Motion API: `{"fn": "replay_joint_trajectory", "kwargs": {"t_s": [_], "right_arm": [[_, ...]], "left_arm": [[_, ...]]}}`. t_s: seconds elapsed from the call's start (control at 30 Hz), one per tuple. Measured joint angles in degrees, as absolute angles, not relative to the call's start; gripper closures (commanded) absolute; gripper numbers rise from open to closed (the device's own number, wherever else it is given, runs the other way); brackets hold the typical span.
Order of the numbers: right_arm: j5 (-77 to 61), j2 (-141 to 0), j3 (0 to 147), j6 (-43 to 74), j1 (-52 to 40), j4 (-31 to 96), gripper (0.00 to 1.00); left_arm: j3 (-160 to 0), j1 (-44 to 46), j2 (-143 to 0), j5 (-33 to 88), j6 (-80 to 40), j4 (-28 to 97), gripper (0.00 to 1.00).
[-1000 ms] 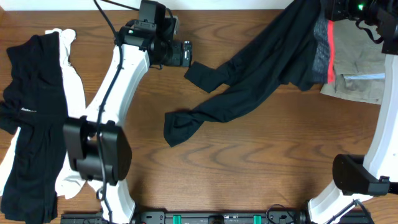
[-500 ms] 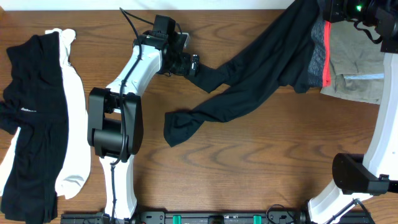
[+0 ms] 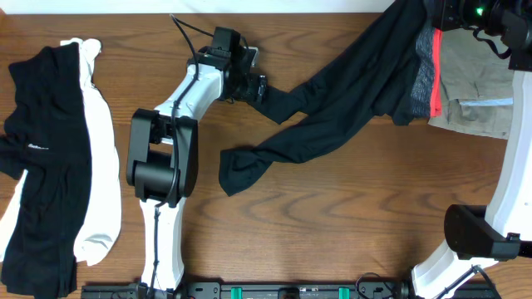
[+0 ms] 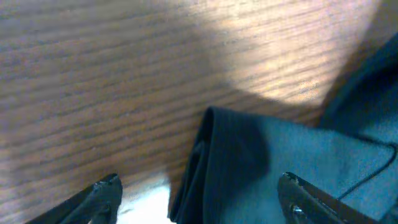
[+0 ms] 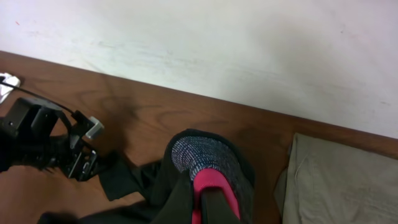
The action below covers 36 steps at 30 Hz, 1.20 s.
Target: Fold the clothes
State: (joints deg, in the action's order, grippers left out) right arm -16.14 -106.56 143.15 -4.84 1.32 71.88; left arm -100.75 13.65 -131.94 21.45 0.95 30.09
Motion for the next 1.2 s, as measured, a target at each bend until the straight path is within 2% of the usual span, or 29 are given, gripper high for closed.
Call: {"fn": "replay_joint_trajectory", "kwargs": {"t_s": [0.1, 0.27, 0.33, 0.53, 0.6, 0.9, 1.2], "right_arm": [[-16.1, -106.6, 143.2, -4.8, 1.3, 72.0, 0.99], [-16.2, -106.6, 143.2, -4.9, 1.3, 72.0, 0.99], [-16.1, -106.6, 143.2, -4.8, 1.3, 72.1, 0.99], [-16.1, -106.6, 143.2, -4.9, 1.3, 72.7, 0.99], [-16.1, -106.6, 143.2, -5.0, 1.3, 72.8, 0.99], [-16.1, -106.6, 143.2, -5.1, 1.3, 73.4, 0.99], [-15.4, -106.6, 143.2, -5.1, 3.0, 76.5, 0.99]], "left_arm": [[-100.7, 13.9, -131.9, 21.5, -0.1, 28.8, 0.49], [-100.7, 15.7, -131.9, 21.2, -1.1, 28.5, 0.52], [-100.7, 17.3, -131.9, 19.8, -1.4, 28.6, 0.57], [-100.7, 21.6, -131.9, 11.7, -1.8, 31.2, 0.87], [-100.7, 21.8, -131.9, 9.0, -2.2, 32.4, 0.94], [-101.4, 15.7, -129.4, 0.8, -4.3, 41.1, 0.94], [-103.5, 6.0, -107.6, -1.0, -5.8, 42.5, 0.94]]}}
